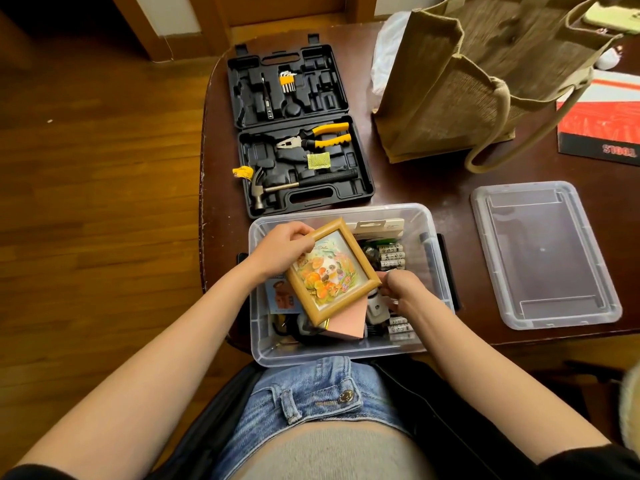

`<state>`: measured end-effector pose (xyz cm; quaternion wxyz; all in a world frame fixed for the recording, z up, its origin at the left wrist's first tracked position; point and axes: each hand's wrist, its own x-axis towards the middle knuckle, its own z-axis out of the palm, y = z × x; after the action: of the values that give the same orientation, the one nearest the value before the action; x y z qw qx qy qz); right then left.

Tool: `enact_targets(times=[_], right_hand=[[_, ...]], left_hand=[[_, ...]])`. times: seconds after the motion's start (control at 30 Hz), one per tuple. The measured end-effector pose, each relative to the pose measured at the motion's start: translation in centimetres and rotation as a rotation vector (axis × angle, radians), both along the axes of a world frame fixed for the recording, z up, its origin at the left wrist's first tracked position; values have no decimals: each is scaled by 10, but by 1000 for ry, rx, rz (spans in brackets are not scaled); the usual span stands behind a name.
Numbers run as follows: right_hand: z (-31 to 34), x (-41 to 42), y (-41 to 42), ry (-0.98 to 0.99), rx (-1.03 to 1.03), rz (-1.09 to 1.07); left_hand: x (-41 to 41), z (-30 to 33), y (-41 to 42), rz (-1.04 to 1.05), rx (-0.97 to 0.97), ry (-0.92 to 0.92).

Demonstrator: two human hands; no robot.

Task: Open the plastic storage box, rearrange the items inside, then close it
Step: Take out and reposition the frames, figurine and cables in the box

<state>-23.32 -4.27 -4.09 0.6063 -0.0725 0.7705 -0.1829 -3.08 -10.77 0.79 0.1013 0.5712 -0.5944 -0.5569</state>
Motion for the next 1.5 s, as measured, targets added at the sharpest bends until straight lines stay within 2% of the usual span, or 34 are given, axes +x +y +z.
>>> enact_targets(times=[0.07, 0.2, 0.33, 0.4, 0.53, 0.7, 0.83, 0.93, 1.03, 1.1, 1.2, 1.3, 1.4, 1.5], right_hand=[[-1, 4, -1, 53, 8, 105], [-10, 8, 7, 55, -116, -8], [-13, 6, 16, 45, -213, 32], [-18, 2, 18, 80, -200, 52], [-29, -8, 24, 160, -86, -83], [-32, -13, 24, 83, -122, -154], [-26, -11, 22, 90, -116, -107], [-13, -12, 21, 103, -233, -44], [11, -15, 17, -21, -361, -19], [24, -17, 13, -83, -357, 92], [34, -14, 9, -74, -301, 354], [35, -4, 6, -74, -285, 553], [33, 4, 2, -30, -231, 681], [25, 2, 1, 29, -212, 709]], left_hand=[[0, 0, 0, -4, -2, -3], [-1, 1, -1, -7, -1, 0], [0, 0, 0, -1, -12, 9], [0, -1, 1, 9, -9, 10], [0, 1, 2, 19, 9, 28], [1, 1, 3, 18, -4, 16], [0, 4, 6, 40, -11, 40], [1, 7, 8, 75, -29, 69], [5, 11, 9, 97, -48, 108], [9, 14, 9, 111, -68, 121], [21, 21, 10, 99, -99, 138], [35, 27, 11, -38, -63, 110], [44, 28, 14, -193, -45, 0], [46, 26, 20, -264, -78, -86]])
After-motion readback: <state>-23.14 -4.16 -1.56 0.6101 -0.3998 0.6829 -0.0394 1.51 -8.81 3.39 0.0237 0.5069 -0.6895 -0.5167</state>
